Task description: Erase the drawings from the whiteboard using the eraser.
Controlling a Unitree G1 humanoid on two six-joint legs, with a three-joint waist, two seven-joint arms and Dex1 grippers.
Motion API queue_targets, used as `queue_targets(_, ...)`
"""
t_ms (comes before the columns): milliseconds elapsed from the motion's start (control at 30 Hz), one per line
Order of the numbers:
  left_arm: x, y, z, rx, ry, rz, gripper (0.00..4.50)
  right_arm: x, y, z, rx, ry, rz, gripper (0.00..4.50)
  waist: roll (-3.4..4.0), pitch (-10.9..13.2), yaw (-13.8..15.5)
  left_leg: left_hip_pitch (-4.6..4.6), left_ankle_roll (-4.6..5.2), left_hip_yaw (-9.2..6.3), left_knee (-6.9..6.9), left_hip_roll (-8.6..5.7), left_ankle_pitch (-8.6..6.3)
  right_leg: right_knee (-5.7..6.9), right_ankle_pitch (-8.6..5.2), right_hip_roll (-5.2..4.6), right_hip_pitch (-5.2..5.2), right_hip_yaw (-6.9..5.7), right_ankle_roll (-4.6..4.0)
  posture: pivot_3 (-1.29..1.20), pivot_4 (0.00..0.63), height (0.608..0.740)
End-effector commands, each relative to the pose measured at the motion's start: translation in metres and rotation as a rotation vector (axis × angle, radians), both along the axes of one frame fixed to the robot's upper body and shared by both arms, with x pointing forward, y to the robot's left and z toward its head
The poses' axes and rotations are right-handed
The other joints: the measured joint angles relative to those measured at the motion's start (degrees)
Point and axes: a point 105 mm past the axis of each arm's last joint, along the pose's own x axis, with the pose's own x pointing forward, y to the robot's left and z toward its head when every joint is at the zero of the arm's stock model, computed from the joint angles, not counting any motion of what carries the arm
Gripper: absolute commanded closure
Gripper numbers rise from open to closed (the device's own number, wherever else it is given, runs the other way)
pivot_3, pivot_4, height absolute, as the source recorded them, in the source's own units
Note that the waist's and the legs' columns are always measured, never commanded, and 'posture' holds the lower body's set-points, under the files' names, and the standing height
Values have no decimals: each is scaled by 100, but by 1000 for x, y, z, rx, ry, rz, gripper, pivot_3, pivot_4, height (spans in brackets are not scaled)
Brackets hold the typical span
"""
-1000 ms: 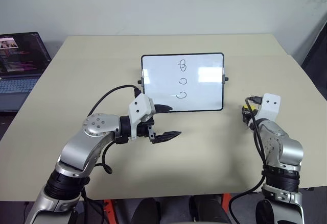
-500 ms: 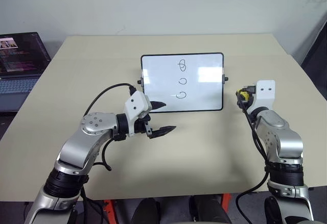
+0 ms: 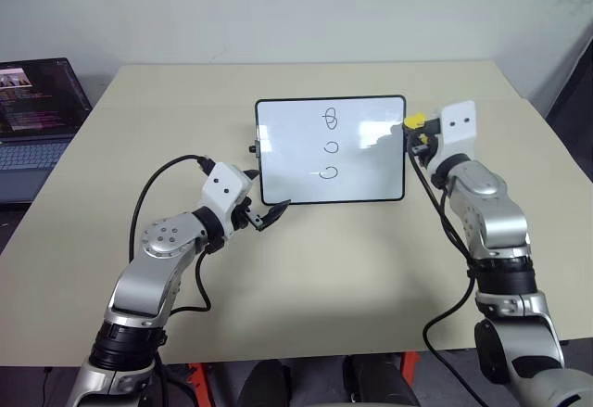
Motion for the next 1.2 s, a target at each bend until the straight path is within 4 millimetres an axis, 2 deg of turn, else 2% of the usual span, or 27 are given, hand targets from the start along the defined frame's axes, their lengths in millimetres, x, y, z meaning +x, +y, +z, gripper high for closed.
queue_targets(33, 3, 2, 9, -2, -52, 10, 0, 9, 15, 28, -1, -101, 52, 3262, 0, 0, 0, 0, 0, 0, 0, 1, 0, 0, 0, 0, 0, -1, 0, 0, 150, 740)
queue_targets(433, 11, -3, 9, -19, -59, 3, 0, 26, 62, 54, 18, -186, 171, 3262, 1, 0, 4, -6, -1, 0, -3, 1, 0, -2, 1, -4, -6, -6, -1, 0, 150, 740)
queue_targets(833, 18, 1, 3, -28, -44, 11, 0, 26, 114, 56, 38, -202, 301, 3262, 1, 0, -7, -7, -1, 0, -4, 3, 0, -1, 1, -6, -9, -10, -1, 0, 150, 740)
queue_targets(1200, 17, -5, 3, -32, -49, -4, 0, 31, 115, 59, 26, -206, 308, 3262, 1, 0, -7, -9, -1, -1, -4, 3, 0, 0, 1, -8, -11, -13, -1, 0, 150, 740)
